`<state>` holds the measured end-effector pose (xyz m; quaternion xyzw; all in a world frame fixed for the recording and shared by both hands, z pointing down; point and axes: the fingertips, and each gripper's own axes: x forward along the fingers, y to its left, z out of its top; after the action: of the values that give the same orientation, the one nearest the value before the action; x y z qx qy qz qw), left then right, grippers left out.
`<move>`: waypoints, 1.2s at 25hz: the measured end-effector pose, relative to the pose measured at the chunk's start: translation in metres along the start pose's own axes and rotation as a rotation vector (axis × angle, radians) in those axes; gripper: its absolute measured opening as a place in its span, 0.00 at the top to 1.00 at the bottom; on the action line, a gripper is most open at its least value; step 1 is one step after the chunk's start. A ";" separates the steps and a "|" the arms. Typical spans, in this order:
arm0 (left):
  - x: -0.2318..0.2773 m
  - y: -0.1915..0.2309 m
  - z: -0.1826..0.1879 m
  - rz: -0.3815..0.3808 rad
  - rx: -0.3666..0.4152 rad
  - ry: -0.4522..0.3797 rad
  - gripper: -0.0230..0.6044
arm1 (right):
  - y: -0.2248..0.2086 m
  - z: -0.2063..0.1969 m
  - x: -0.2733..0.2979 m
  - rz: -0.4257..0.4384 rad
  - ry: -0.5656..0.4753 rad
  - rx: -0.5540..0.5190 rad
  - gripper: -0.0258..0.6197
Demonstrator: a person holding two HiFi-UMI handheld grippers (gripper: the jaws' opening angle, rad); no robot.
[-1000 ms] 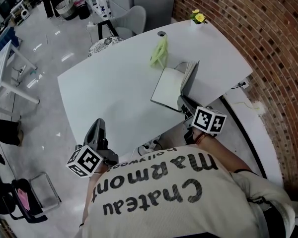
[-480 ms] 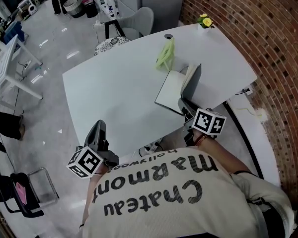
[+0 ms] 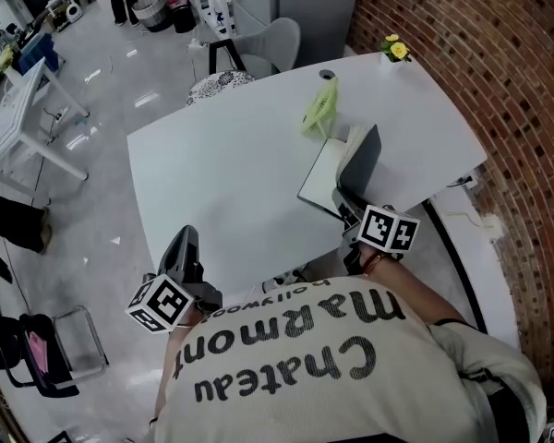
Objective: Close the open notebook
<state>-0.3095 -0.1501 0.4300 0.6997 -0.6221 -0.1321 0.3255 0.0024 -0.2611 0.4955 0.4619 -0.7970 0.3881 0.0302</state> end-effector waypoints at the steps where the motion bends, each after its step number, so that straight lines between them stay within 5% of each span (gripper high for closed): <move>1: 0.000 0.001 0.001 0.002 0.000 -0.003 0.96 | 0.000 -0.001 0.002 0.002 0.002 -0.001 0.90; 30: -0.029 0.026 0.012 0.096 -0.016 -0.055 0.96 | 0.000 -0.027 0.051 0.019 0.132 -0.005 0.89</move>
<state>-0.3428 -0.1267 0.4310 0.6626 -0.6624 -0.1404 0.3199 -0.0351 -0.2797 0.5353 0.4277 -0.7985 0.4159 0.0802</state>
